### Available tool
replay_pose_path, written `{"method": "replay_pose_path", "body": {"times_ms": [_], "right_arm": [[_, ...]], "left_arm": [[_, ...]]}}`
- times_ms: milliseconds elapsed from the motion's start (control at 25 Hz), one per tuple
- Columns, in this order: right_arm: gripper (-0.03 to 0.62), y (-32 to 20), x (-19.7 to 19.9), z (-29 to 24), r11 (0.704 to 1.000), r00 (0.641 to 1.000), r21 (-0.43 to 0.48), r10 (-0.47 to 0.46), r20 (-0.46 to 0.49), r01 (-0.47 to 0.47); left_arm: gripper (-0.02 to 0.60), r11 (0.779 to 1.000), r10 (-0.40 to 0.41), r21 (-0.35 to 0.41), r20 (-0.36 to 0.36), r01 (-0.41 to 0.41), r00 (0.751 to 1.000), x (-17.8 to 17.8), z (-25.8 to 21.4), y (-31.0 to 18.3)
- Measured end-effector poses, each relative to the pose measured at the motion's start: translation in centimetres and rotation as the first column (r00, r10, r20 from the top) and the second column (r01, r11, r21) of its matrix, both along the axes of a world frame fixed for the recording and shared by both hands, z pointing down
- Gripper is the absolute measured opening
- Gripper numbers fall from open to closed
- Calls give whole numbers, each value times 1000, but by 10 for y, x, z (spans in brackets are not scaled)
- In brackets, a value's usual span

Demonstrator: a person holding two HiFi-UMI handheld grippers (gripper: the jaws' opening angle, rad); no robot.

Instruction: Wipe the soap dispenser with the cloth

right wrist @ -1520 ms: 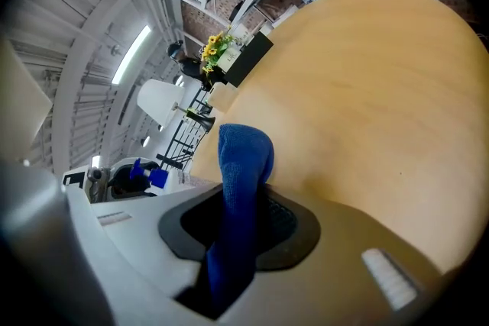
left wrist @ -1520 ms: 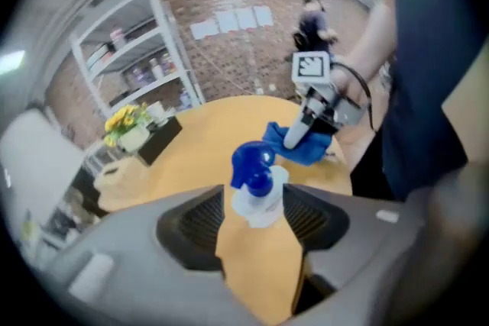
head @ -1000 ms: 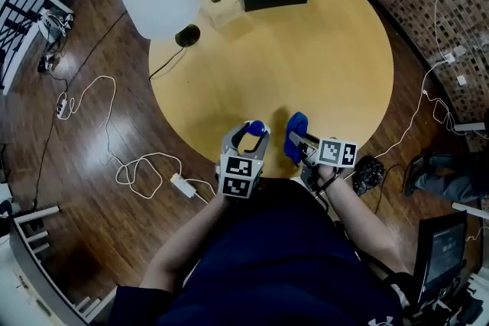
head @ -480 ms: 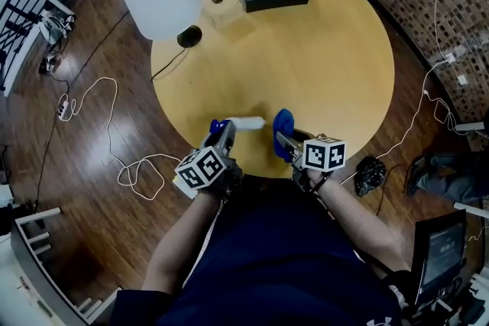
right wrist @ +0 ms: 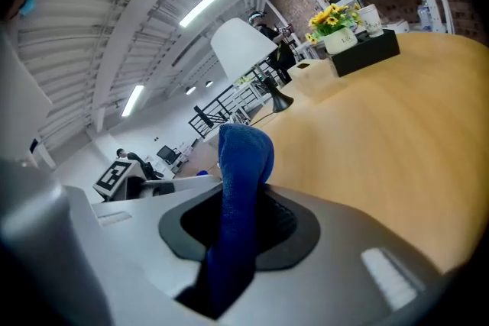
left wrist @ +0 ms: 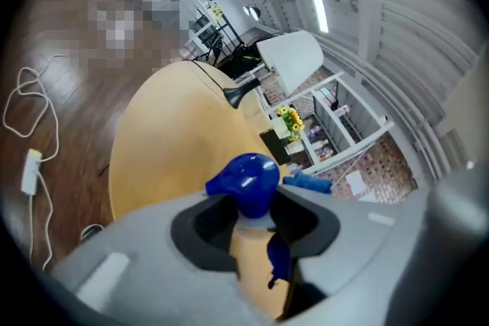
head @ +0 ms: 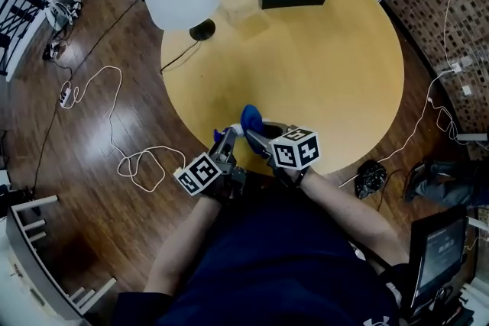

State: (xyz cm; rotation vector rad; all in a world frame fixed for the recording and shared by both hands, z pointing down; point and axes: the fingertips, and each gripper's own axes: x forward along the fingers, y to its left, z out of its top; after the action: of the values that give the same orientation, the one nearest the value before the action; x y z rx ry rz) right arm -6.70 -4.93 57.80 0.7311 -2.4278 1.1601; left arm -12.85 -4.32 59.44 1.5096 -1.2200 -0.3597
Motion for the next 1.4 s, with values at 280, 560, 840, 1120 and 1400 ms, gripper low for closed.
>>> {"method": "replay_pose_path", "body": {"times_ms": [280, 560, 840, 1120, 1400], "right_arm": [[95, -12, 79, 50, 979, 979, -93, 169, -118, -180], [97, -7, 37, 11, 998, 996, 10, 69, -53, -69], [97, 9, -6, 5, 971, 985, 194, -115, -131, 139], [98, -16, 68, 41, 985, 981, 164, 81, -178, -52], [97, -18, 47, 3, 995, 997, -62, 77, -20, -78]], "left_arm": [[132, 1000, 1, 1, 7, -1, 1000, -3, 1, 0], [133, 1000, 14, 0, 8, -14, 1000, 1, 5, 1], [133, 999, -35, -34, -27, 34, 999, -1, 9, 5], [133, 999, -34, -24, -25, 34, 999, -3, 9, 4], [133, 1000, 23, 8, 14, -23, 1000, 5, 6, 2]]}}
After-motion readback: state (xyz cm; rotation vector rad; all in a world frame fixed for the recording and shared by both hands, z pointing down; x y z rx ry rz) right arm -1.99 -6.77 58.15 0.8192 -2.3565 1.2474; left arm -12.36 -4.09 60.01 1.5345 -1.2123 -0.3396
